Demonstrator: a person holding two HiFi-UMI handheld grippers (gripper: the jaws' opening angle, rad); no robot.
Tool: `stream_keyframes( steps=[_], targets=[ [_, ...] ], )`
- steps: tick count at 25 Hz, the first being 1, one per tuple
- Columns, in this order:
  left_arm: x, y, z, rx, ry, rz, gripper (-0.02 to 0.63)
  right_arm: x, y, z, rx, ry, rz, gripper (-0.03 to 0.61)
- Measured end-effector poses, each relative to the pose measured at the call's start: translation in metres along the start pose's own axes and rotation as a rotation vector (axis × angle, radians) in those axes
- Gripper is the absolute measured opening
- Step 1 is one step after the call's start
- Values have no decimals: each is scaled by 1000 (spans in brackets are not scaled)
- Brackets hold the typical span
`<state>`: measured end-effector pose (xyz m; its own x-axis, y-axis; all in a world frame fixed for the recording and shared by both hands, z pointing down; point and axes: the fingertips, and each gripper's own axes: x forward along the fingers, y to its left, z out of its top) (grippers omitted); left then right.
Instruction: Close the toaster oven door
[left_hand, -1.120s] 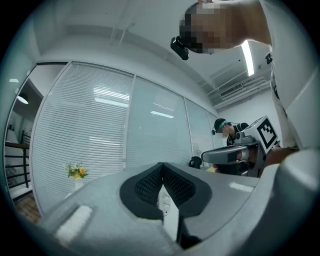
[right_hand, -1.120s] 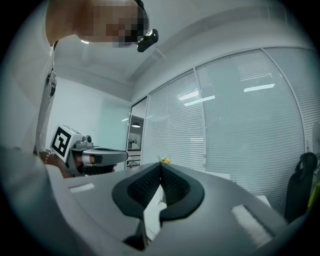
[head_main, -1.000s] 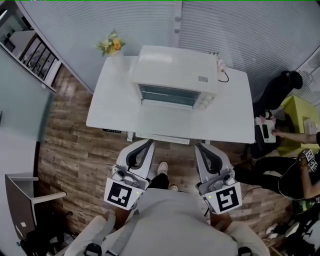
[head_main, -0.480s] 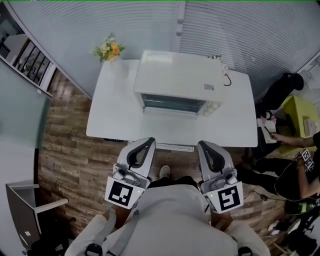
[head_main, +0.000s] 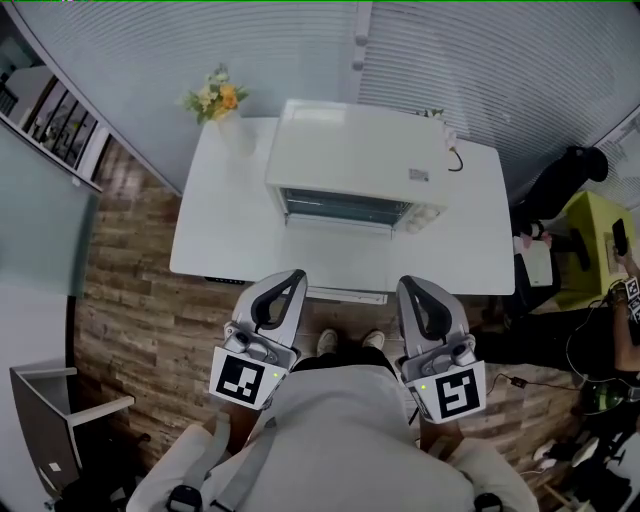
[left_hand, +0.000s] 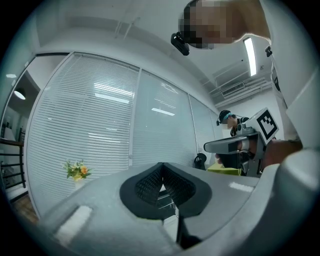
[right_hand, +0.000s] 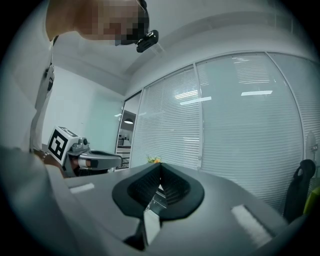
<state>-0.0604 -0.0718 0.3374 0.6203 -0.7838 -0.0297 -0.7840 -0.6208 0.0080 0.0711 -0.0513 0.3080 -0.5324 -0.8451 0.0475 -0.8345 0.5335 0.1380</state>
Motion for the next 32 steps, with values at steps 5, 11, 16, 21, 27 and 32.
stream_keyframes(
  steps=[5,11,16,21,27,32],
  targets=[
    [-1,7,-14,6,24,26,5,3,1,2,14,-5,2,6],
    [-6,19,-45,-34,77,51,6,4,4,3,-9,-12,12,6],
    [-6,25,-83,-110,116,55,23,5,5,2,-16,-9,19,5],
    [-11,28,-119,-111,181,77,26,5,3,3,-17,-11,22,6],
    [-20,31,-165,-110,261,112,35,5,2,1,-19,-6,30,5],
    [-29,35,-201,-116,318,148,43,4,1,4,-17,-10,33,5]
  ],
)
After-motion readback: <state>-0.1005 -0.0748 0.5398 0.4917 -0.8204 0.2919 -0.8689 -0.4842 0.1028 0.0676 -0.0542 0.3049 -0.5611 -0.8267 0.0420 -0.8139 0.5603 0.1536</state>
